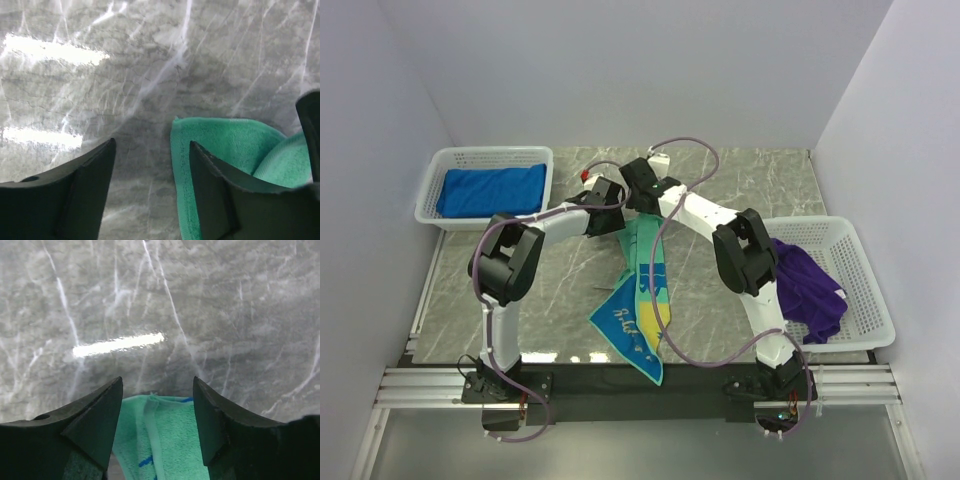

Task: Fold and stack the towels
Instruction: Flatten out the crumpled towel

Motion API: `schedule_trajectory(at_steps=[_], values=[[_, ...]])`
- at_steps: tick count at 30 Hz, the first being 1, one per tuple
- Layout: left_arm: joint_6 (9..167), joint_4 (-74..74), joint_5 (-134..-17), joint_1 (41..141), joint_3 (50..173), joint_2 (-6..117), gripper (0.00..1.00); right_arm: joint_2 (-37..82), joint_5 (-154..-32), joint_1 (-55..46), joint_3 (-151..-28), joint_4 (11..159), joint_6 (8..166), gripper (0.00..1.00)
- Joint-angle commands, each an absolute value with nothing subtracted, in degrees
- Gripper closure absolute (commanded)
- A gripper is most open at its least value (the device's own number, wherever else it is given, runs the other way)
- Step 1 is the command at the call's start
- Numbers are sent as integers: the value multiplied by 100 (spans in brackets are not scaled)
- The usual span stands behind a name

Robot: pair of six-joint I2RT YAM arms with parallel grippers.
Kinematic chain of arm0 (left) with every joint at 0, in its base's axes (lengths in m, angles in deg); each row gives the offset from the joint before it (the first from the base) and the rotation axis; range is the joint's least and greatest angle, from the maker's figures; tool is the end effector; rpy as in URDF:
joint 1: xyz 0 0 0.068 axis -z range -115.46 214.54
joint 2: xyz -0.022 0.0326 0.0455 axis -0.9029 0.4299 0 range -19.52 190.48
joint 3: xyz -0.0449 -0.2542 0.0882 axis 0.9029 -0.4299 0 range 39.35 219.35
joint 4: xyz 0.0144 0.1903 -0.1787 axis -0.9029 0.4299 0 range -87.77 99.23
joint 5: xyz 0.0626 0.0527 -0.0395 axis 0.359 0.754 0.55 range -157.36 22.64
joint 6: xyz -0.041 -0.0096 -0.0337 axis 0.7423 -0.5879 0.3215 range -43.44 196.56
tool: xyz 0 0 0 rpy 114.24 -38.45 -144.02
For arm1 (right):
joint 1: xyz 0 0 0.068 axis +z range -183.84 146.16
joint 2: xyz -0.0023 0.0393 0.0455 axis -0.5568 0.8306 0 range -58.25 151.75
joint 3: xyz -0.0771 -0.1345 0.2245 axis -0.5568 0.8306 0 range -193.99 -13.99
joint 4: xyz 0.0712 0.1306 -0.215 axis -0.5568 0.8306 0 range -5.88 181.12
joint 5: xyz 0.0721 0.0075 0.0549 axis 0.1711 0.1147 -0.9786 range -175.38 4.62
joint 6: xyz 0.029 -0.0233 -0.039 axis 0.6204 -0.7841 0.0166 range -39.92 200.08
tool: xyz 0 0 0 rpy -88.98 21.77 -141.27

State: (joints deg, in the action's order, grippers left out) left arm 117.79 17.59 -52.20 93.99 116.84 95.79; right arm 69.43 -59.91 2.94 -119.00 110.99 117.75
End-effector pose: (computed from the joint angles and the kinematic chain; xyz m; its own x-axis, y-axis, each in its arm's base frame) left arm 0.3774 -0.2023 0.1626 -0.7470 -0.3088 -0.5888 -0.2051 0.9494 -0.2377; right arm 0.4092 0.2868 0.2027 -0.6760 0.1836 -0.7137 0.1216 0.9830 0.1377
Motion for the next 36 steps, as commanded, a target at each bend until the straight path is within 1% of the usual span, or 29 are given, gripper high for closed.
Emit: schedule_trajectory(at_steps=[1,3,6,9,12,13,15,16,17,19,21,22,25,26,27,29,30,34,36], values=[[11953,1937,-5180,9398,11687,9887,36,6937,-5726,316,-11823,11225,11945,37],[11980,1928,-5198,9407,11634,9931,41,6806,-5743,325,-11534,11093,11954,38],[12015,1981,-5154,9425,11634,9984,45,6630,-5744,317,-11234,10970,11937,44],[12024,2104,-5084,9451,11713,10063,46,6498,-5752,316,-11006,10873,11919,48],[12059,2183,-5040,9477,11810,10124,46,6332,-5717,299,-10760,10768,11954,58],[12076,2236,-5013,9486,11845,10133,46,6270,-5726,308,-10689,10707,11945,63],[12085,2289,-4996,9486,11871,10133,46,6094,-5752,290,-10461,10548,11928,66],[12094,2254,-5004,9503,11837,10098,46,6041,-5752,281,-10399,10504,11928,73],[12094,2219,-5013,9512,11810,10011,45,5988,-5761,290,-10294,10426,11919,75],[12103,2175,-5065,9512,11714,9896,43,5848,-5840,220,-10188,10346,11919,86],[12094,2113,-5118,9521,11626,9712,41,5725,-5997,176,-10030,10214,11945,94],[12077,2078,-5136,9521,11590,9650,40,5672,-6051,141,-9960,10162,11954,100],[12059,1911,-5276,9521,11406,9326,35,5514,-6226,71,-9679,9951,11928,100],[12042,1867,-5390,9512,11362,9272,31,5444,-6270,53,-9643,9872,11910,100],[12024,1763,-5461,9512,11301,9237,28,5417,-6332,44,-9608,9845,11901,100],[11989,1665,-5575,9521,11274,9202,24,5294,-6446,27,-9451,9705,11893,97],[11980,1656,-5663,9521,11309,9228,24,5241,-6508,9,-9389,9661,11893,91],[11962,1787,-5506,9512,11545,9517,28,4943,-6710,-35,-8924,9388,11875,80],[11927,1858,-5366,9512,11738,9632,32,4767,-6763,-35,-8791,9300,11831,79]])
